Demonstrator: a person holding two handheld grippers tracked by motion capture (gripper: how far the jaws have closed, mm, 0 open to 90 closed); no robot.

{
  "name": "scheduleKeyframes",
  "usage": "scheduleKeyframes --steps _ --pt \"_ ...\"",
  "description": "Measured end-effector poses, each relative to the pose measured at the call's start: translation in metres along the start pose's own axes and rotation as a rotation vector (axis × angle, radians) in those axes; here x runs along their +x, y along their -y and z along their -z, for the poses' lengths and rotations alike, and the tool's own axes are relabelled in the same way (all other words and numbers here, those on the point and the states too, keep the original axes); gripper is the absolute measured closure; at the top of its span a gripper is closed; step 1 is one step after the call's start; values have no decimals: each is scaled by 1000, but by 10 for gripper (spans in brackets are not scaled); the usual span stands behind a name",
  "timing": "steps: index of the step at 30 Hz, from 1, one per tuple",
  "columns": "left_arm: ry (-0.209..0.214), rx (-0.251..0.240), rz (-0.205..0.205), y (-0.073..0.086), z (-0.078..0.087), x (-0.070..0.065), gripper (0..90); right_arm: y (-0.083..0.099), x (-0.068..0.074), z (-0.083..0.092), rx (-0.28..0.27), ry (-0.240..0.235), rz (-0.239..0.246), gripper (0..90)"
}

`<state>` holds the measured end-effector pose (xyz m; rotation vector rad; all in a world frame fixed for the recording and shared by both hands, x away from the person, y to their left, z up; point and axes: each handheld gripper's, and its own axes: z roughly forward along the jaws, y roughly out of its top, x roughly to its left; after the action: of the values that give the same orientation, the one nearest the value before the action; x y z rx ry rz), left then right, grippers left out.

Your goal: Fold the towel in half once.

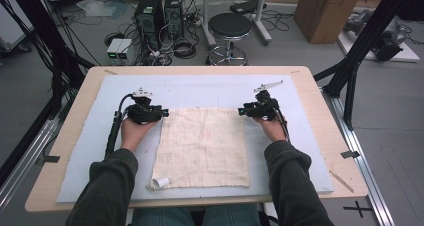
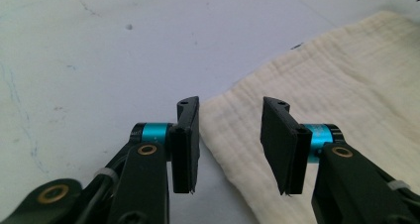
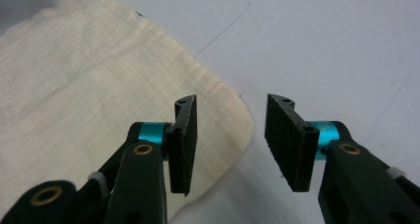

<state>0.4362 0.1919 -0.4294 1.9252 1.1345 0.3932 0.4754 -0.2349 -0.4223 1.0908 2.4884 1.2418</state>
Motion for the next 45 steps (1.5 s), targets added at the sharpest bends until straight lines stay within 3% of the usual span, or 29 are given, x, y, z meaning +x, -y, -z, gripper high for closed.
scheduleKeyframes --steps 4,8,11,13,17,20,26,29,37,41,45 --pt "-31 18 45 4 -11 2 598 2 -3 -4 6 15 -25 553" --pt "-62 30 52 6 -17 0 600 5 -4 -9 42 35 -44 594" --pt "-76 31 48 6 -18 -2 654 6 -5 -14 41 38 -60 626" --pt "-62 35 39 6 -17 -1 698 7 -3 -19 65 42 -48 656" --pt "-89 41 20 6 -18 -5 763 6 -1 -20 66 45 -43 781" --pt "-72 45 3 6 -18 -6 860 5 1 -21 75 35 -33 838" --pt "-67 46 22 5 -14 -1 874 4 -1 -21 79 20 -44 857" --pt "-70 18 43 3 -9 2 876 -1 -2 -20 83 19 -36 859" --pt "-75 -47 87 -8 11 15 876 -23 3 -16 43 22 -14 862" --pt "-70 -89 70 -22 21 16 876 -38 6 -6 -14 33 2 863" --pt "-61 -83 70 -23 23 16 876 -42 5 1 -52 20 -16 863"
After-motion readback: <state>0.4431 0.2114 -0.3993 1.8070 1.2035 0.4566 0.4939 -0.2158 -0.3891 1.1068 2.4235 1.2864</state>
